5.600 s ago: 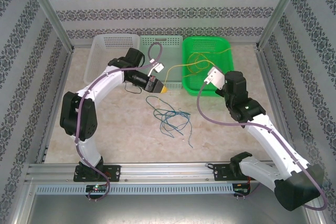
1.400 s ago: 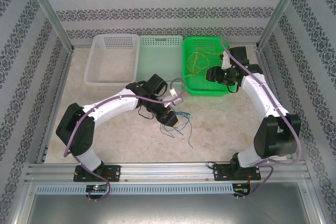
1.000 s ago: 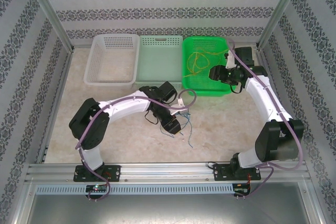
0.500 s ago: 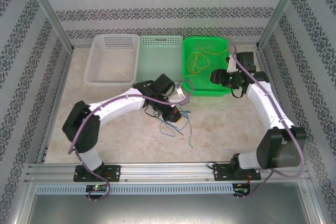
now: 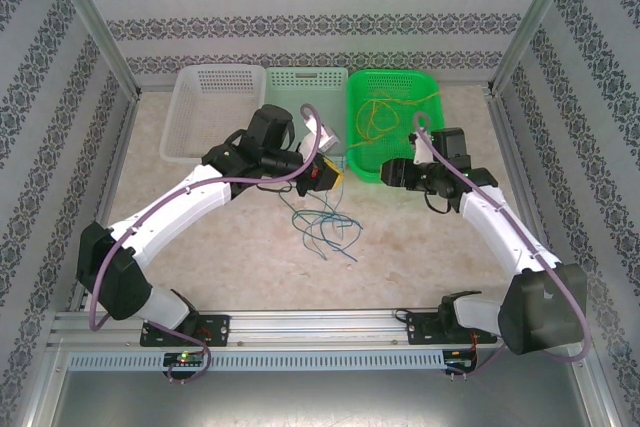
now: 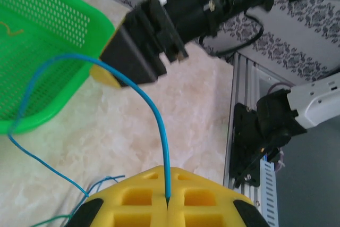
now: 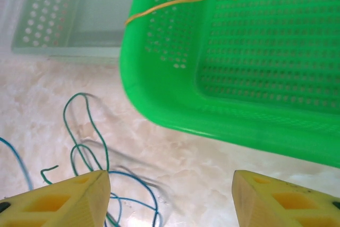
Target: Untangle the cables
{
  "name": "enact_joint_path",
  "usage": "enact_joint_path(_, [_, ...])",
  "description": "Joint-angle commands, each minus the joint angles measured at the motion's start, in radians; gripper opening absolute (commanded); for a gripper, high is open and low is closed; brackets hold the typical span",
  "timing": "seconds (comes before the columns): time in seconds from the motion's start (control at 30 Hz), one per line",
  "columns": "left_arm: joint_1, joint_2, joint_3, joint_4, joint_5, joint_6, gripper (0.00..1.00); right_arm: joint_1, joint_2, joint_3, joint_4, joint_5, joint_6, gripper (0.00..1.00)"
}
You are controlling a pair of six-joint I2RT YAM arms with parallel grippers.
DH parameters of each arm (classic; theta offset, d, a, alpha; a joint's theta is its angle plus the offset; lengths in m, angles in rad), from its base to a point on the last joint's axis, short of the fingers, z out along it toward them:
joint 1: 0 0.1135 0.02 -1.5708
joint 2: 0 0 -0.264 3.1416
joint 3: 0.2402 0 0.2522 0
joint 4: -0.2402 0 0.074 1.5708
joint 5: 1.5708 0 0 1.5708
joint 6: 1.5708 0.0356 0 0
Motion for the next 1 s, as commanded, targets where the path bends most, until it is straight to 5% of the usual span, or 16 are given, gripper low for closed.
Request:
enact_joint_path(0.0, [0.023, -0.049, 0.038, 0.103, 0.022, -0.035, 0.00, 0.048, -0.002, -0.027, 0.101, -0.040, 0.013, 0.63])
enact_joint_path(0.97, [0.055, -0.101, -0.024, 0.467, -0.141, -0.186, 0.03, 0.290, 0.111, -0.135, 0.378, -0.006, 0.094, 0.64])
